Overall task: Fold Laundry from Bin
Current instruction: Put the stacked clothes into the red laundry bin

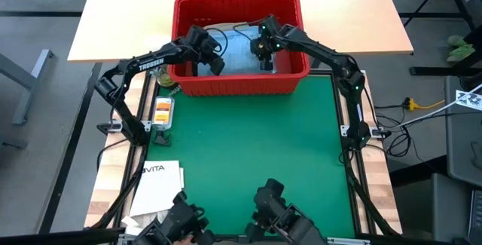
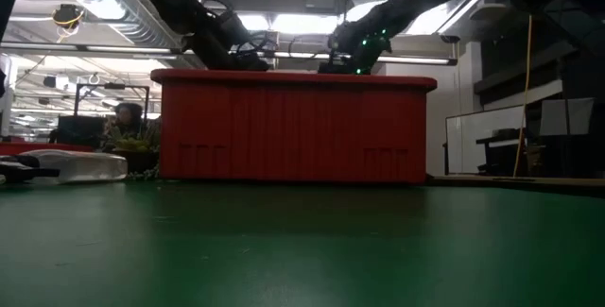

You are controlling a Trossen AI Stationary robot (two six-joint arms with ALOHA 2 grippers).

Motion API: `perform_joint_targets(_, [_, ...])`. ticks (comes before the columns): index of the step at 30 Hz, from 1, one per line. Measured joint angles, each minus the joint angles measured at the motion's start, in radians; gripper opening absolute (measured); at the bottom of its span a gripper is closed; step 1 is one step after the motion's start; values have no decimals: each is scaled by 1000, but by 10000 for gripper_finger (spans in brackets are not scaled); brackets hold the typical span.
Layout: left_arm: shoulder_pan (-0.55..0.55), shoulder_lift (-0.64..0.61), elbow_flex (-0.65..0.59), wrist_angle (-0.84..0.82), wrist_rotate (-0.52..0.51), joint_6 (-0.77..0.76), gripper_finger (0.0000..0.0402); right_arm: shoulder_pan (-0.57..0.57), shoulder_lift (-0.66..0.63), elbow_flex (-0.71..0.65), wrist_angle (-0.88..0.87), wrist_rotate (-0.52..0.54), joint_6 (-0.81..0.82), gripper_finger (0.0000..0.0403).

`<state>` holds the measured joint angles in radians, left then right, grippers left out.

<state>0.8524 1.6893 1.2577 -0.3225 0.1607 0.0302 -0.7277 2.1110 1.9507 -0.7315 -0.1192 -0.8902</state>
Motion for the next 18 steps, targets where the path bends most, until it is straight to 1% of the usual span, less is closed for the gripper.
perform_joint_targets(8, [3, -2, -91, 58, -44, -6, 89, 1, 94, 3, -6, -5, 3, 140])
perform_joint_targets(12, [12, -3, -136, 97, -46, -5, 89, 1, 103, 3, -4, -5, 3, 140])
perform_joint_targets(18, [23, -3, -144, 134, -41, -10, 89, 1, 102, 3, 7, 4, 3, 140])
